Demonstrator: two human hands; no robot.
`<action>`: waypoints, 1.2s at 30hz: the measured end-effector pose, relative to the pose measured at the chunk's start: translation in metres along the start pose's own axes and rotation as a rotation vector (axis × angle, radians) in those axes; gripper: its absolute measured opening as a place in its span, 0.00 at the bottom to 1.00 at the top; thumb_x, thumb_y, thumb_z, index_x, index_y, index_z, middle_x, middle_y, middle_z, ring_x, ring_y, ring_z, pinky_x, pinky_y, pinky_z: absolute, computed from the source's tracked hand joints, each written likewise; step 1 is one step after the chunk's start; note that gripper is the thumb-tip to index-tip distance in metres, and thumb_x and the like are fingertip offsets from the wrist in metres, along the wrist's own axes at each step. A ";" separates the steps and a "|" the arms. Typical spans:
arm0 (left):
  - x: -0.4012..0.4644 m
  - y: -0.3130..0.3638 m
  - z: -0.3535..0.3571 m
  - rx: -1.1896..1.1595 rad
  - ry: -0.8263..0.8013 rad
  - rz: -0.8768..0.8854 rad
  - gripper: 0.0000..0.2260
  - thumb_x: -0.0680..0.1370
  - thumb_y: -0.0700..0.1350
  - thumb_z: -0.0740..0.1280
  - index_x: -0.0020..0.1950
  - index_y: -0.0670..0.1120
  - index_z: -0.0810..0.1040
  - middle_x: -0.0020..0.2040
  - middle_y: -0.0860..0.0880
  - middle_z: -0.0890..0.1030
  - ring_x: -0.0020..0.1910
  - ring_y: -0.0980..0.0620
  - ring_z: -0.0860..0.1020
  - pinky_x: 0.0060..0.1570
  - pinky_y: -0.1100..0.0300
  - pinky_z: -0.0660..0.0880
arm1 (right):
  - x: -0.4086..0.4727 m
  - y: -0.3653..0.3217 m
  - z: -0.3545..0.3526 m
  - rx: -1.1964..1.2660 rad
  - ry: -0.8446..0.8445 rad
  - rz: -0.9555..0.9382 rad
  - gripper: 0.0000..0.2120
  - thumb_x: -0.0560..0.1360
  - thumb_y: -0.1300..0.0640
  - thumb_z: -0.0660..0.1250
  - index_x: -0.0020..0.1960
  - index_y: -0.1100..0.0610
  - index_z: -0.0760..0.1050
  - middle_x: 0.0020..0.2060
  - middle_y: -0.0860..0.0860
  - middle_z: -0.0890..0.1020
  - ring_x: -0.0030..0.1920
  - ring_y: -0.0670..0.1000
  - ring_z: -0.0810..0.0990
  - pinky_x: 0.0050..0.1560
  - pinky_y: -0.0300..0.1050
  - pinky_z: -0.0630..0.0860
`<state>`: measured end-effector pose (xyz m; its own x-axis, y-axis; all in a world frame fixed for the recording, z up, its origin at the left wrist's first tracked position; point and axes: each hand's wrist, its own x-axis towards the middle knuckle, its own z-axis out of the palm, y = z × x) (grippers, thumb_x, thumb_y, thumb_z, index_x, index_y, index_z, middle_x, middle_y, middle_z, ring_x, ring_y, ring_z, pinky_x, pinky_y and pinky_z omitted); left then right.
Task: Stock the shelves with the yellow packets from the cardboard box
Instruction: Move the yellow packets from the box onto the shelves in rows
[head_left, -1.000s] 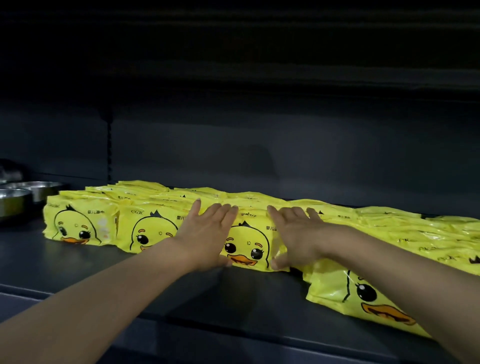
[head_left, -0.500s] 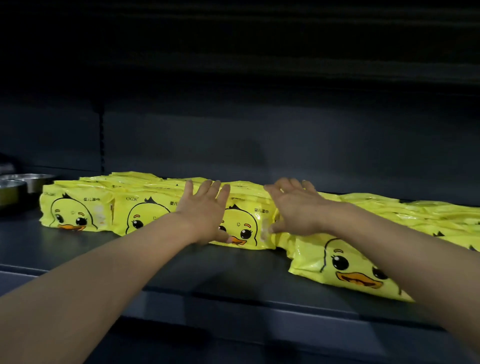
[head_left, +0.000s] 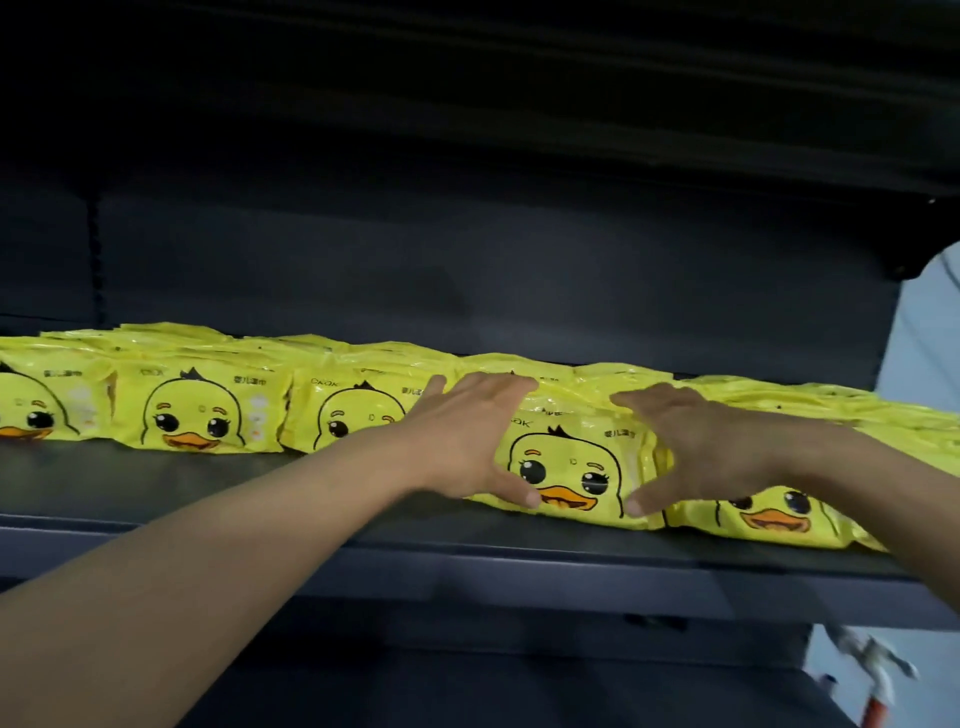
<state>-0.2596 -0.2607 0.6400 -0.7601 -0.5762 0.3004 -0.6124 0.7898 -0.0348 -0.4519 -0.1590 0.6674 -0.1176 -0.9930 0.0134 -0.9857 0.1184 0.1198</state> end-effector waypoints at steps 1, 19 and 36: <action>0.003 0.003 0.003 0.021 0.009 0.001 0.42 0.68 0.63 0.72 0.74 0.49 0.56 0.75 0.51 0.59 0.74 0.51 0.56 0.72 0.44 0.50 | 0.001 0.002 0.004 -0.006 -0.011 -0.003 0.51 0.68 0.37 0.69 0.77 0.50 0.41 0.76 0.48 0.48 0.76 0.52 0.48 0.75 0.51 0.54; 0.053 -0.018 0.023 0.346 0.065 -0.072 0.50 0.61 0.72 0.68 0.73 0.46 0.56 0.69 0.50 0.63 0.69 0.49 0.61 0.70 0.49 0.53 | 0.062 -0.002 0.023 -0.276 0.285 0.034 0.46 0.59 0.33 0.73 0.68 0.55 0.62 0.66 0.52 0.67 0.69 0.55 0.60 0.73 0.55 0.50; 0.069 -0.047 0.027 0.363 0.006 -0.105 0.53 0.60 0.69 0.73 0.74 0.50 0.49 0.75 0.45 0.58 0.73 0.45 0.58 0.71 0.46 0.53 | 0.093 0.006 0.016 -0.225 0.323 0.010 0.49 0.57 0.36 0.76 0.66 0.57 0.58 0.63 0.53 0.68 0.65 0.55 0.66 0.70 0.50 0.59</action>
<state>-0.2893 -0.3428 0.6367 -0.6887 -0.6475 0.3261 -0.7246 0.5999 -0.3392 -0.4709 -0.2503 0.6535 -0.0478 -0.9452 0.3230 -0.9295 0.1605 0.3322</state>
